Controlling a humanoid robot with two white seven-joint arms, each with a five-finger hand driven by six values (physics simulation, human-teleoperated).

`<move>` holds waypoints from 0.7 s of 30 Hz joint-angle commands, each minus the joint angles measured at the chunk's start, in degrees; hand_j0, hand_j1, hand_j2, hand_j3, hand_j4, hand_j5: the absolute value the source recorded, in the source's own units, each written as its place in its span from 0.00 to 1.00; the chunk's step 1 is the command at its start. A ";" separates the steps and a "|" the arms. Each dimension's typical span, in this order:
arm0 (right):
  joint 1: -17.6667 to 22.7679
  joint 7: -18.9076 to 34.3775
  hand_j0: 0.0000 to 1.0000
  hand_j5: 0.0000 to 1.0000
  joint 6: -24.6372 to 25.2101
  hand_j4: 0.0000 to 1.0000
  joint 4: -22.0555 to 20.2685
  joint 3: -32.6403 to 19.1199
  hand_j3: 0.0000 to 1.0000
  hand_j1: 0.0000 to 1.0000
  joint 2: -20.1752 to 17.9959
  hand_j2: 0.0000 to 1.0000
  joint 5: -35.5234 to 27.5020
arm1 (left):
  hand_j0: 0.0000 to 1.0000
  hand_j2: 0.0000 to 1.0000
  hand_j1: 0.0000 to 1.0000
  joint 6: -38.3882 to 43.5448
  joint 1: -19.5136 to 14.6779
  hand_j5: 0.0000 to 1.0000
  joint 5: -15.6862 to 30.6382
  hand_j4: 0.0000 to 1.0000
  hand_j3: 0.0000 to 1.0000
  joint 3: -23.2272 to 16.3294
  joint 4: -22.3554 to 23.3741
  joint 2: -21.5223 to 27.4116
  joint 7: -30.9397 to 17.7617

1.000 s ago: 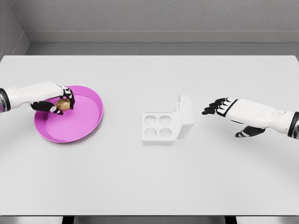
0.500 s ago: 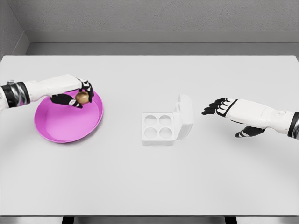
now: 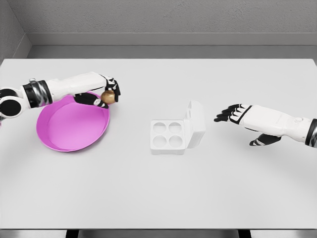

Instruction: Pack egg into the box and close the box lid

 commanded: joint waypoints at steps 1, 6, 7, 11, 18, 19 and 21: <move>0.00 -0.03 1.00 1.00 0.16 1.00 0.01 0.00 1.00 1.00 -0.07 1.00 -0.44 | 0.39 0.39 0.39 0.02 0.00 0.39 0.60 0.39 0.39 0.16 -0.01 -1.38 0.04; 0.00 -0.03 1.00 1.00 0.16 1.00 0.01 0.00 1.00 1.00 -0.07 1.00 -0.44 | 0.39 0.39 0.39 0.02 0.35 0.39 0.60 0.39 0.39 0.07 0.08 -4.01 0.04; 0.00 -0.03 1.00 1.00 0.16 1.00 0.01 0.00 1.00 1.00 -0.07 1.00 -0.35 | 0.39 0.39 0.39 0.02 0.44 0.39 0.69 0.39 0.39 0.07 0.08 -4.36 0.04; 0.00 -0.03 1.00 1.00 0.16 1.00 0.01 0.00 1.00 1.00 -0.07 1.00 -0.35 | 0.39 0.39 0.39 0.02 0.70 0.39 1.04 0.39 0.39 0.07 -0.10 -6.30 -0.05; -0.09 -0.03 1.00 1.00 0.16 1.00 0.10 0.08 1.00 1.00 -0.07 1.00 -0.35 | 0.41 0.41 0.41 0.02 0.88 0.41 1.04 0.41 0.41 -0.10 -1.24 -7.44 -0.23; -0.09 -0.03 1.00 1.00 0.16 1.00 0.10 0.08 1.00 1.00 -0.07 1.00 -0.35 | 0.41 0.41 0.41 0.02 0.88 0.41 1.04 0.41 0.41 -0.10 -1.24 -7.62 -0.31; 0.00 -0.03 1.00 1.00 0.16 1.00 0.10 0.08 1.00 1.00 -0.07 1.00 -0.35 | 0.41 0.41 0.41 0.02 0.88 0.41 1.13 0.41 0.41 -0.19 -1.59 -8.41 -0.31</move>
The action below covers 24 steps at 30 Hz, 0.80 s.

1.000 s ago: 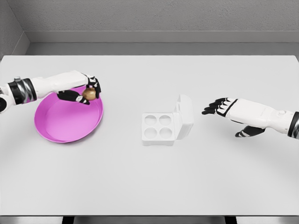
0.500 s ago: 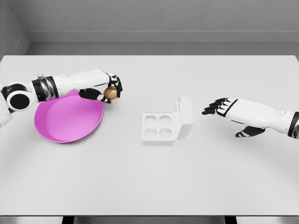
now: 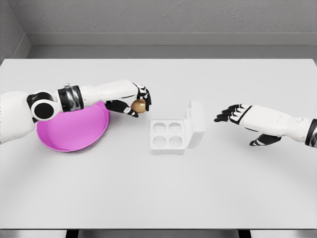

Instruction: Pack egg into the box and close the box lid

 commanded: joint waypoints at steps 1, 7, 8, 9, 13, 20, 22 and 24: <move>0.00 -0.03 1.00 1.00 0.16 1.00 0.00 0.01 1.00 1.00 -0.06 1.00 -0.37 | 0.41 0.41 0.41 0.02 0.00 0.41 0.61 0.41 0.41 -0.06 -0.40 -0.69 -0.09; 0.00 -0.03 1.00 1.00 0.16 1.00 0.00 0.01 1.00 1.00 -0.06 1.00 -0.37 | 0.41 0.41 0.41 0.02 -0.09 0.41 0.96 0.41 0.41 -0.24 -3.12 -1.13 -0.09; 0.00 -0.03 1.00 1.00 0.16 1.00 0.00 0.01 1.00 1.00 -0.06 1.00 -0.37 | 0.41 0.41 0.41 0.02 -0.09 0.41 0.96 0.41 0.41 -0.32 -3.12 -1.83 -0.09; 0.00 -0.03 1.00 1.00 0.16 1.00 0.00 0.01 1.00 1.00 -0.06 1.00 -0.37 | 0.41 0.41 0.41 0.02 -0.09 0.41 1.05 0.41 0.41 -0.32 -3.03 -2.53 -0.09; 0.00 -0.03 1.00 1.00 0.16 1.00 0.00 0.01 1.00 1.00 -0.06 1.00 -0.37 | 0.41 0.41 0.41 0.02 -0.18 0.41 1.05 0.41 0.41 -0.32 -3.12 -3.33 -0.09; 0.00 -0.03 1.00 1.00 0.16 1.00 0.00 0.01 1.00 1.00 -0.06 1.00 -0.37 | 0.41 0.41 0.41 0.02 -0.09 0.41 1.57 0.41 0.41 -0.50 -3.91 -3.41 -0.09; 0.00 -0.03 1.00 1.00 0.16 1.00 -0.09 0.01 1.00 1.00 -0.06 1.00 -0.37 | 0.41 0.41 0.41 0.02 -0.09 0.41 2.63 0.41 0.41 -1.11 -4.09 -3.41 -0.09; 0.00 -0.03 1.00 1.00 0.16 1.00 -0.09 0.01 1.00 1.00 -0.06 1.00 -0.37 | 0.41 0.41 0.41 0.02 -0.09 0.41 4.12 0.41 0.41 -2.17 -4.35 -3.33 -0.09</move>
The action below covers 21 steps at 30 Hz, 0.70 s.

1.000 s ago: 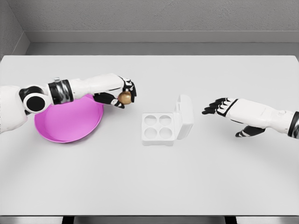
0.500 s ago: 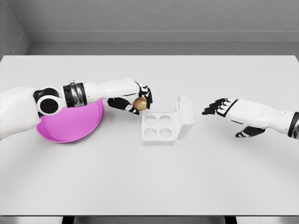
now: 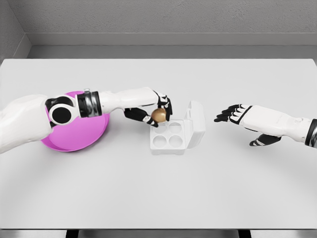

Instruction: Pack egg into the box and close the box lid

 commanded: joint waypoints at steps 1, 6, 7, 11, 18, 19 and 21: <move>0.00 -0.03 1.00 1.00 0.16 1.00 -0.07 -0.01 1.00 1.00 -0.06 1.00 -0.37 | 0.41 0.41 0.41 0.02 0.00 0.41 1.82 0.41 0.41 -0.67 -0.68 0.16 0.03; 0.00 -0.03 1.00 1.00 0.16 1.00 -0.07 -0.01 1.00 1.00 -0.06 1.00 -0.37 | 0.41 0.41 0.41 0.02 -0.09 0.41 2.87 0.41 0.41 -1.82 -3.14 1.22 -0.06; 0.00 -0.03 1.00 1.00 0.16 1.00 -0.07 -0.01 1.00 1.00 -0.06 1.00 -0.37 | 0.41 0.41 0.41 0.02 -0.09 0.41 2.96 0.41 0.41 -1.82 -4.55 2.01 -0.06; 0.00 -0.03 1.00 1.00 0.16 1.00 -0.07 -0.01 1.00 1.00 -0.06 1.00 -0.37 | 0.40 0.40 0.40 0.02 -0.70 0.40 3.40 0.40 0.40 -1.99 -6.04 3.68 -0.58; 0.00 -0.03 1.00 1.00 0.16 1.00 -0.07 -0.01 1.00 1.00 -0.06 1.00 -0.37 | 0.40 0.40 0.40 0.02 -0.97 0.40 7.71 0.40 0.40 -1.82 -6.04 3.68 -5.33; 0.09 -0.03 1.00 1.00 0.16 1.00 -0.07 -0.01 1.00 1.00 -0.06 1.00 -0.37 | 0.41 0.41 0.41 0.02 -0.97 0.41 8.59 0.41 0.41 -1.82 -6.13 3.59 -5.51; 0.09 -0.03 1.00 1.00 0.16 1.00 -0.07 -0.01 1.00 1.00 -0.06 1.00 -0.37 | 0.41 0.41 0.41 0.02 -0.97 0.41 10.25 0.41 0.41 -1.73 -6.31 3.42 -5.51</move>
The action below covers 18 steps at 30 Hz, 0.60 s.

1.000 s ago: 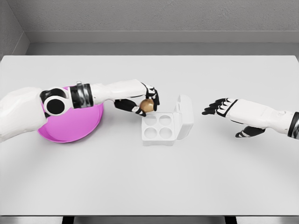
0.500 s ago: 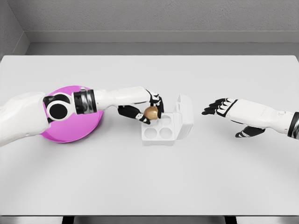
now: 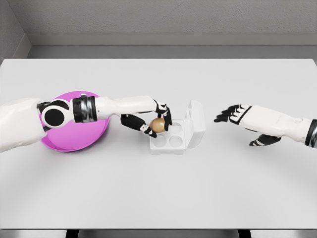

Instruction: Pack egg into the box and close the box lid

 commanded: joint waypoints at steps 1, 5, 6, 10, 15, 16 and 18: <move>0.09 -0.03 1.00 1.00 0.16 1.00 -0.02 -0.02 1.00 1.00 -0.06 1.00 -0.37 | 0.41 0.41 0.41 0.04 0.00 0.41 2.43 0.41 0.41 0.24 -0.27 -0.26 -0.34; 0.00 -0.03 1.00 1.00 0.16 1.00 -0.02 -0.02 1.00 1.00 -0.06 1.00 -0.37 | 0.42 0.42 0.42 0.04 0.18 0.42 5.15 0.42 0.42 0.33 -0.18 -1.05 -0.34; 0.09 -0.03 1.00 1.00 0.16 1.00 -0.02 -0.02 1.00 1.00 -0.06 1.00 -0.37 | 0.42 0.42 0.42 0.04 0.53 0.42 5.15 0.42 0.42 0.42 -0.18 -1.05 -0.34; 0.09 -0.03 1.00 1.00 0.16 1.00 -0.02 -0.02 1.00 1.00 -0.06 1.00 -0.37 | 0.43 0.43 0.43 0.04 1.05 0.43 5.94 0.43 0.43 0.50 -0.01 -1.23 -0.34; 0.09 -0.03 1.00 1.00 0.16 1.00 -0.02 0.07 1.00 1.00 -0.06 1.00 -0.37 | 0.42 0.42 0.42 0.04 1.85 0.42 6.56 0.42 0.42 0.77 0.61 -1.23 -0.42; 0.09 -0.03 1.00 1.00 0.16 1.00 -0.02 -0.02 1.00 1.00 -0.06 1.00 -0.37 | 0.41 0.41 0.41 0.04 1.93 0.41 6.56 0.41 0.41 0.77 1.05 -1.23 -0.42; 0.09 -0.03 1.00 1.00 0.16 1.00 -0.02 -0.02 1.00 1.00 -0.06 1.00 -0.37 | 0.41 0.41 0.41 0.04 2.37 0.41 6.56 0.41 0.41 0.94 2.19 -1.66 -0.42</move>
